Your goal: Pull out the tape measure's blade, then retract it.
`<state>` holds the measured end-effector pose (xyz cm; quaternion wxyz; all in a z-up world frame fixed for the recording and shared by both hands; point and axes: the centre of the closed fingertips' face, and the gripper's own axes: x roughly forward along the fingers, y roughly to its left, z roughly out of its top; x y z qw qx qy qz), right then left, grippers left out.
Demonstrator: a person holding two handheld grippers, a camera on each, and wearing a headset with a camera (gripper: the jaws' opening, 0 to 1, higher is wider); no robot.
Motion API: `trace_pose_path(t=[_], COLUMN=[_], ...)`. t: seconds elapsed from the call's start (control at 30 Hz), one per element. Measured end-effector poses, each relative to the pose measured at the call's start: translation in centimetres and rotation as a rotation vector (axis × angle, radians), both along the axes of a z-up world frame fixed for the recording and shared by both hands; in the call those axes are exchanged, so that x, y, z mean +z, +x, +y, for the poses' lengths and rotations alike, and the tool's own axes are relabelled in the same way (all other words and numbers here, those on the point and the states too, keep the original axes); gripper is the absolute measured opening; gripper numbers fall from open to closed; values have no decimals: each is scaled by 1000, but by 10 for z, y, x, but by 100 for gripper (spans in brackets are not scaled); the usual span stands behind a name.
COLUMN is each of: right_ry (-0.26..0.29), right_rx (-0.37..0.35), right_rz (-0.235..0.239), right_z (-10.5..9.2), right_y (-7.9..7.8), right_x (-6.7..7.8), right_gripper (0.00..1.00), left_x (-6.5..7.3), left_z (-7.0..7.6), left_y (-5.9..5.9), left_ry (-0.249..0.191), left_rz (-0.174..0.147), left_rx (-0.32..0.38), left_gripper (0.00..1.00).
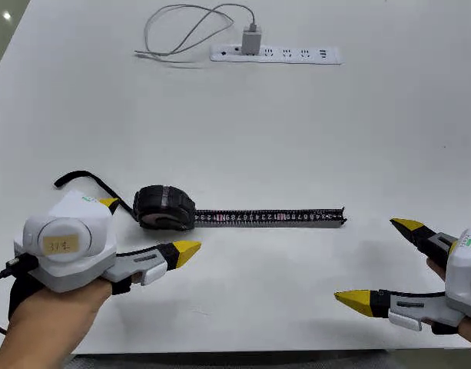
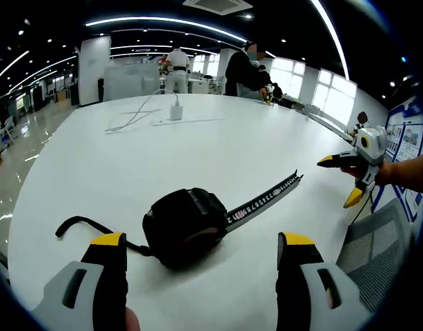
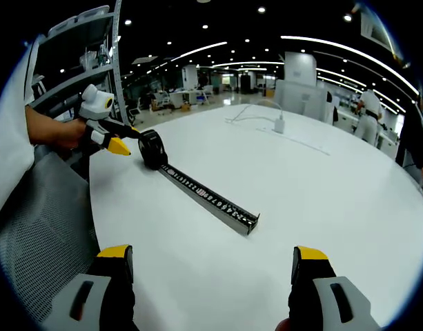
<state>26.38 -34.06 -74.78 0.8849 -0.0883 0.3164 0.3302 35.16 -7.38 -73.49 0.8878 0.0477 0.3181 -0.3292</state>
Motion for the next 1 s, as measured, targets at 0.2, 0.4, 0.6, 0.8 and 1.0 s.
trace_pose_path(t=[0.2,0.4,0.6,0.8,1.0], right_ry=[-4,-6,-7,-10,-24], right_rx=[0,1,0,3,8], right_rz=[-2,-4,-10,-10,-22], right_z=[-2,-3,-4,-4,-7], right_y=[6,10,12,13,18], right_x=[0,0,3,3,5], right_gripper=[94,94,93,93,89], left_x=[-5,-11,-15,-14,-12], left_z=[-6,-7,-12,-11,-11], left_y=[5,10,9,12,17], left_ry=[11,12,0,-14,-45], left_rz=[5,17,23,20,19], left_rx=[-3,42,42,77,139], left_gripper=[87,85,83,82,80])
